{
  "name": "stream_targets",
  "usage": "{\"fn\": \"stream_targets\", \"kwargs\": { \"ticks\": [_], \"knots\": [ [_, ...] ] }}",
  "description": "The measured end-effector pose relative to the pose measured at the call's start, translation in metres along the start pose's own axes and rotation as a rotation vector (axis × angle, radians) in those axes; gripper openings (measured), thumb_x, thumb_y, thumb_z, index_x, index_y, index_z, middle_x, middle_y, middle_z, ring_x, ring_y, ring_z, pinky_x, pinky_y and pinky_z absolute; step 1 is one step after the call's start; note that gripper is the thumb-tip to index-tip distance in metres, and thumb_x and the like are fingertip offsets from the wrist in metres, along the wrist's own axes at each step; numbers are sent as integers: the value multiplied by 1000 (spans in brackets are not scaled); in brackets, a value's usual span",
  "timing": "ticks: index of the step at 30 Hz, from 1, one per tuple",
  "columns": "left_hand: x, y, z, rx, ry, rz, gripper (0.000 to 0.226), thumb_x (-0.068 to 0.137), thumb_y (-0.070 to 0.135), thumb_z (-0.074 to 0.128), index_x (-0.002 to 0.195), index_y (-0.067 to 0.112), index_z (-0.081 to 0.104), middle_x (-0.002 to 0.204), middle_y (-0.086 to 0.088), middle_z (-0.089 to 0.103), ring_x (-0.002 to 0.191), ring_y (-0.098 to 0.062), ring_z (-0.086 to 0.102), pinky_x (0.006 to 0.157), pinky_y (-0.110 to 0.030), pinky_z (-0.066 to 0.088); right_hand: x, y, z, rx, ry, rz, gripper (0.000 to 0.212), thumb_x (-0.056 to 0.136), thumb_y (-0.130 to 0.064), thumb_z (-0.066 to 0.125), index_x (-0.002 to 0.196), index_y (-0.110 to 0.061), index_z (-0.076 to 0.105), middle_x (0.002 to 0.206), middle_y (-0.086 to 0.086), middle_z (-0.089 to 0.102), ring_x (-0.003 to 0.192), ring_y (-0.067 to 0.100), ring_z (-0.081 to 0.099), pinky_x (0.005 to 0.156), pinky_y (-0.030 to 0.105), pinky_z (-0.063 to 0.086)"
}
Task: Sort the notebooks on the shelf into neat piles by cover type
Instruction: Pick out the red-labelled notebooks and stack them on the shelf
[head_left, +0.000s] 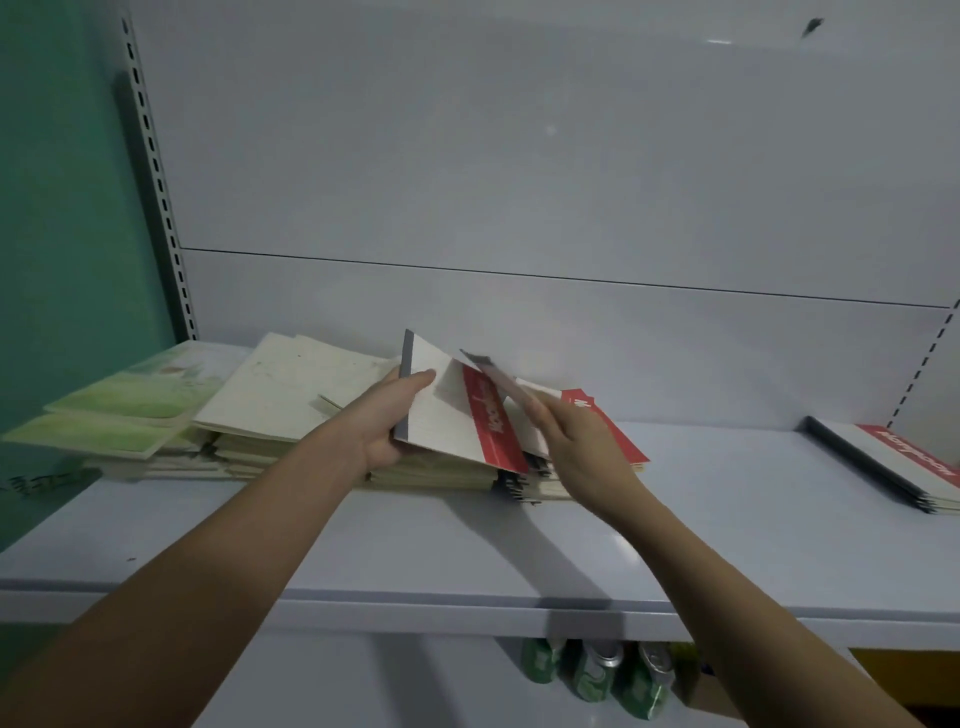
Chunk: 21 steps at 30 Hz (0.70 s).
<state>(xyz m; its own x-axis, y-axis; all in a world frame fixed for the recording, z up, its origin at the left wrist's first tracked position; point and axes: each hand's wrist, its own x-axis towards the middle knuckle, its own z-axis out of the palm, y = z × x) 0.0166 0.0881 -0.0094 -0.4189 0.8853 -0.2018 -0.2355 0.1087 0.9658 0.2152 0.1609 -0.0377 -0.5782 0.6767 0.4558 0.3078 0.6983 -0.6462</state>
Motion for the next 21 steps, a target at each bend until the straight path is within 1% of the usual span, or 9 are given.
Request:
{"fn": "stream_targets", "kwargs": {
  "ticks": [2,4,5,7,10,13,15,18,21],
  "knots": [
    [-2,-2,6,-51,-32,-52,31,96,37,57,120,18,56,96,-12,69,76,-27,67,48,-32,54,-5,-6,11,-124,-104,-93,39,102,-45,34,136,-37,51,115,-10,67,99,3,60,81,22,45],
    [0,-5,6,-70,-35,-35,31,95,25,60,124,12,57,103,-14,71,81,-29,70,55,-37,58,-10,-7,21,-243,-224,-193,45,101,-46,35,143,-34,43,145,-11,48,130,9,46,105,29,39],
    [2,-7,3,-58,-18,-7,33,95,12,59,128,11,55,110,-16,70,90,-31,70,64,-42,60,-11,-7,24,-254,-292,-223,46,100,-46,36,145,-34,40,150,-12,39,136,7,38,110,29,35],
    [5,-6,-6,-22,7,45,46,91,-6,53,132,15,50,123,-18,65,104,-35,66,82,-49,57,-10,-10,19,-151,-355,-201,45,101,-44,38,144,-32,42,150,-13,39,134,3,37,109,24,33],
    [3,2,-18,-33,25,79,49,92,-11,48,132,17,49,125,-15,63,108,-35,64,83,-47,55,5,-3,9,45,-167,-24,41,102,-43,35,136,-26,53,139,-9,53,124,7,49,100,25,38],
    [1,10,-26,-34,50,80,46,93,-8,48,131,20,48,122,-12,65,104,-33,64,79,-45,55,23,17,4,-139,-88,119,48,102,-46,31,142,-24,46,146,-5,47,133,13,43,102,28,34],
    [1,13,-28,-25,57,79,46,94,-7,48,131,21,48,120,-10,66,102,-31,65,80,-46,55,26,25,4,-328,-217,194,52,102,-48,32,145,-20,39,150,1,41,136,21,39,107,36,32],
    [1,12,-31,-33,46,82,48,94,-7,47,133,20,47,122,-10,65,100,-30,65,80,-45,55,22,32,11,-568,-406,144,39,102,-44,36,126,-16,49,124,7,54,110,28,53,91,43,44],
    [2,9,-39,-48,19,84,47,94,-8,47,132,20,47,124,-11,65,99,-29,66,81,-45,55,6,41,18,-513,-260,151,30,99,-46,42,110,-21,54,105,-1,61,92,23,59,78,38,48]
  ]
}}
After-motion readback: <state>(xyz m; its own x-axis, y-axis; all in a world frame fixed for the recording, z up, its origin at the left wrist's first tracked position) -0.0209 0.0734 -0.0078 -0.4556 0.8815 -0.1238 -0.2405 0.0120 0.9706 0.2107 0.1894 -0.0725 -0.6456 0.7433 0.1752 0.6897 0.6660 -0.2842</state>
